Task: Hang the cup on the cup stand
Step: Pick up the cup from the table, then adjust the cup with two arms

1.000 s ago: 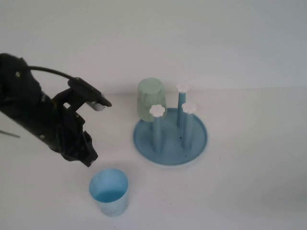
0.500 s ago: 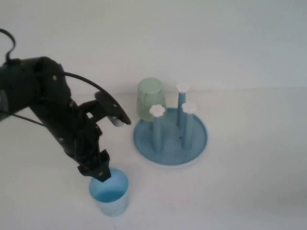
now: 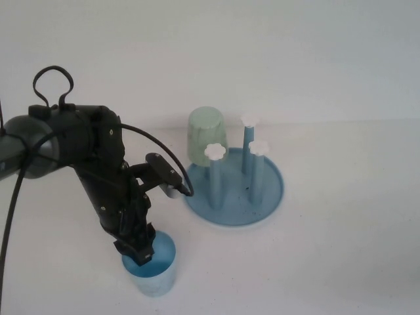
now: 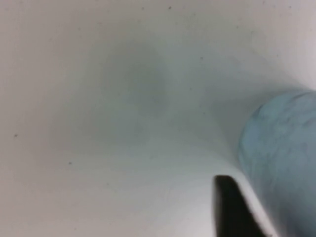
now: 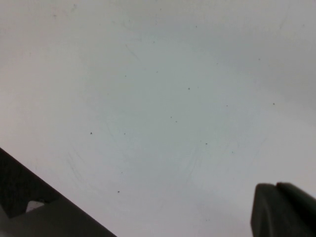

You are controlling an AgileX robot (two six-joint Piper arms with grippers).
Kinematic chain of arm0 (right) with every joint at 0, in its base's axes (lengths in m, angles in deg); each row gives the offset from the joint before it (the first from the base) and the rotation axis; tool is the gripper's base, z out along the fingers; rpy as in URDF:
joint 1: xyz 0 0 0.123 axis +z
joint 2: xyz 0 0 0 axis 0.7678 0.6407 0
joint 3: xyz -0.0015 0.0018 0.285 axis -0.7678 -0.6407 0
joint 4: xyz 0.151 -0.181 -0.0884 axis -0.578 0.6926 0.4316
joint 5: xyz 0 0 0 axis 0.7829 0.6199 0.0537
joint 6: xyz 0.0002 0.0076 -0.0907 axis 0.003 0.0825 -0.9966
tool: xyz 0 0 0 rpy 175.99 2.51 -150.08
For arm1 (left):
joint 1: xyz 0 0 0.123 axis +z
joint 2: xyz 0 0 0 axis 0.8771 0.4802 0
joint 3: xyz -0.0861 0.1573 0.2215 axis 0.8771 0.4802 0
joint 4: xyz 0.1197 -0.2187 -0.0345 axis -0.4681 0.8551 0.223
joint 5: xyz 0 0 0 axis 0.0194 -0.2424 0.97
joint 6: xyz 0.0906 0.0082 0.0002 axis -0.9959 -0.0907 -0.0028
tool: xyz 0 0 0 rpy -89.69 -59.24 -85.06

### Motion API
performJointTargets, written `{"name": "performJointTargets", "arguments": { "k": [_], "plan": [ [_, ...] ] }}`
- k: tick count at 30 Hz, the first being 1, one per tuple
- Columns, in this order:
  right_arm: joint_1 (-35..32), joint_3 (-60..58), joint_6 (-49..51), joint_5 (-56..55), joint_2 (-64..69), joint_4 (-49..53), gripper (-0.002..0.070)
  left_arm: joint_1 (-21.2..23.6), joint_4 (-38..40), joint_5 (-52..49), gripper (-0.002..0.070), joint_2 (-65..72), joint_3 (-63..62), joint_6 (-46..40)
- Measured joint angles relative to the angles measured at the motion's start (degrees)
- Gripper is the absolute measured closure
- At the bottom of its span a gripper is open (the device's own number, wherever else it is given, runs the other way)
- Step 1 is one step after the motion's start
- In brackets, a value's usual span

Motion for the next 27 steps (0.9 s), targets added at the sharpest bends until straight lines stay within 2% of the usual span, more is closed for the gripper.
{"name": "performJointTargets", "arguments": {
  "k": [4,7,15,17,21,27],
  "plan": [
    [0.0,0.0,-0.1,0.4,0.0,0.2,0.0674,0.2,3.8,-1.7,0.0578,0.0,0.0,-1.2],
    [0.0,0.0,-2.6,0.4,0.0,0.2,0.0674,2.3,10.6,-5.1,0.0646,0.0,0.0,-5.1],
    [0.0,1.6,-12.6,-8.1,1.1,0.2,0.0674,14.7,35.0,-10.7,0.0664,-3.6,0.0,-12.7],
    [0.0,3.7,-15.7,-8.4,3.5,0.1,0.0674,16.7,37.9,-10.4,0.0664,-6.0,0.0,-12.3],
    [0.0,9.9,-22.6,-6.0,10.9,-2.8,0.0674,16.6,38.3,-10.6,0.0664,-11.7,0.0,-8.6],
    [0.0,18.6,-38.3,1.0,22.6,-16.3,0.0674,11.7,36.1,-11.1,0.0664,-15.9,0.2,-1.4]
  ]
}}
